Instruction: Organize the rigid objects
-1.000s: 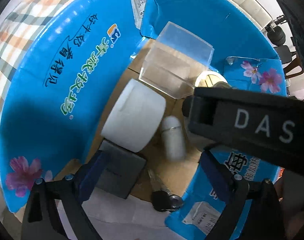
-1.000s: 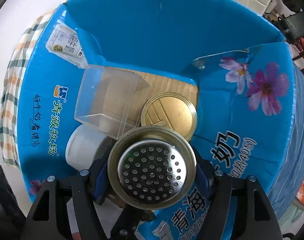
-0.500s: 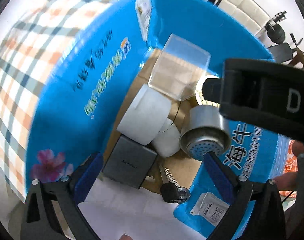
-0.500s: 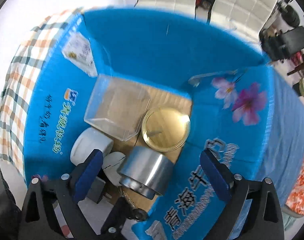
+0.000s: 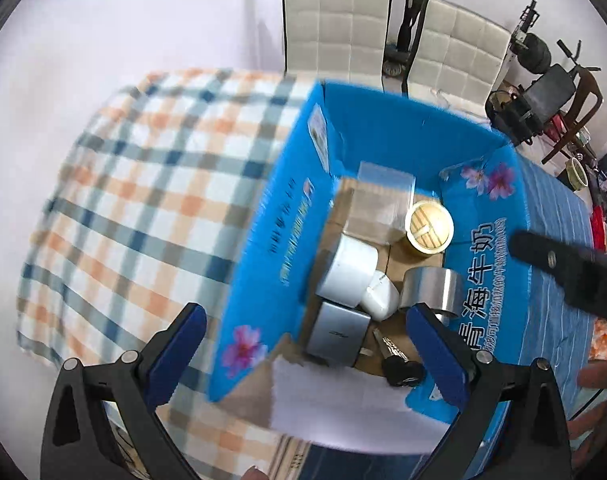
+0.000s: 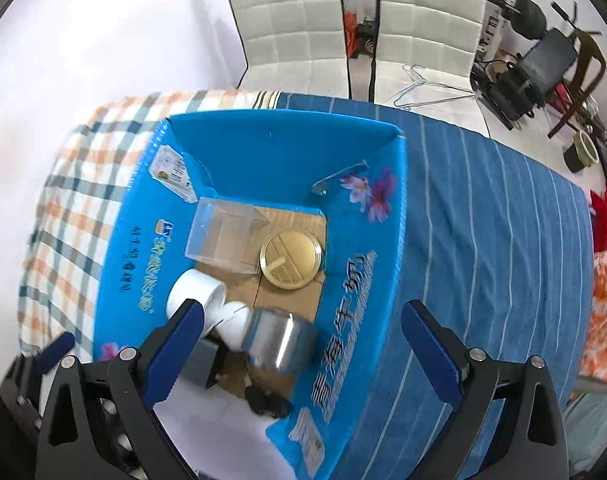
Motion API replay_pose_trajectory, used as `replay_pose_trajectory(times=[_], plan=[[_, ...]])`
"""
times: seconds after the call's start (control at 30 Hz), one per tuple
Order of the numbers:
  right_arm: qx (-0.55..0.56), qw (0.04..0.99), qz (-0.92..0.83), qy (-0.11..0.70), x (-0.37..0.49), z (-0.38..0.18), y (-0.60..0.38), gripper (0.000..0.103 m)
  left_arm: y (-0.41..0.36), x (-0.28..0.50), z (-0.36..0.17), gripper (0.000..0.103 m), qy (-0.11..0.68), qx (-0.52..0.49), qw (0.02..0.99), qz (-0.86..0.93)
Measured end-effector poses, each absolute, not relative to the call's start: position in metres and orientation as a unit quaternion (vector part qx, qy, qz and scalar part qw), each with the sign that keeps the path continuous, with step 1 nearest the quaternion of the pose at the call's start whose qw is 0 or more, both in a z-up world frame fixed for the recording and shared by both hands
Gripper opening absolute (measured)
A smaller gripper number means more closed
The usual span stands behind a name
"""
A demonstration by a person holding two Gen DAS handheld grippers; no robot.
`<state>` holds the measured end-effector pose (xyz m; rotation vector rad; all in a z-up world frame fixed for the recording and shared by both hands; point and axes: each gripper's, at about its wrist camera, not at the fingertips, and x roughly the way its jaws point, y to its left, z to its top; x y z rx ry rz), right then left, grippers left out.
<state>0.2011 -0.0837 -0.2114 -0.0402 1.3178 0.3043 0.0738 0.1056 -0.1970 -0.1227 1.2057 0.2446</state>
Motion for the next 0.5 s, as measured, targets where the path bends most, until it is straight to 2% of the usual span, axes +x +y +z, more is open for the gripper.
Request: replay_pose_trajectory(times=[0.2,0.5], plan=[[0.026,0.789,0.152,0.594,0.150,-0.178,-0.110,0.101,0.086,0.062,-0.153,0.103,0.543,-0.019,0.833,0.107],[0.040,0.819,0.153,0.551,0.070,-0.089,-0.140,0.101,0.062,0.031,-0.084,0.103,0.510,-0.005,0.857,0.073]])
